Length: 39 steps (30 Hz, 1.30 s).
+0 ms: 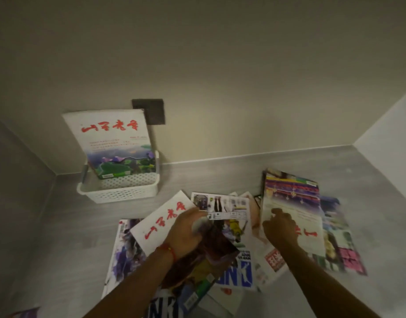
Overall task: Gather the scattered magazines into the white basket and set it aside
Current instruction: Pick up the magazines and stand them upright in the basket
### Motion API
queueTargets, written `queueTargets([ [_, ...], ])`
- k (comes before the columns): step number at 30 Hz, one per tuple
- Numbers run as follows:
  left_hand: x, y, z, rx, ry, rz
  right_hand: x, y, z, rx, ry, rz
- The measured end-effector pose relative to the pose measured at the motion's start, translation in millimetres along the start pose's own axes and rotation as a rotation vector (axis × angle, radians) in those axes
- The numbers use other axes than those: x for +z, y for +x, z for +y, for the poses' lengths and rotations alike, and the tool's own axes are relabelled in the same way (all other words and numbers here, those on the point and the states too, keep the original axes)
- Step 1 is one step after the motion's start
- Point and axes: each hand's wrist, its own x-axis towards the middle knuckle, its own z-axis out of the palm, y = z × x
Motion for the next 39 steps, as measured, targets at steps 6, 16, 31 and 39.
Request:
queueTargets([
  [6,96,13,21,-0.073,0.239,-0.277,-30,19,88,0.312,-0.087,0.004],
  [16,136,3,8,-0.239,0.633,-0.536,-37,35,137,0.285,-0.038,0.040],
  [31,94,17,75,-0.073,0.392,0.180,-156,16,69,-0.565,0.501,0.074],
  [39,15,38,129,0.190,0.514,0.324,-193,-22,-57,-1.091,0.415,-0.144],
])
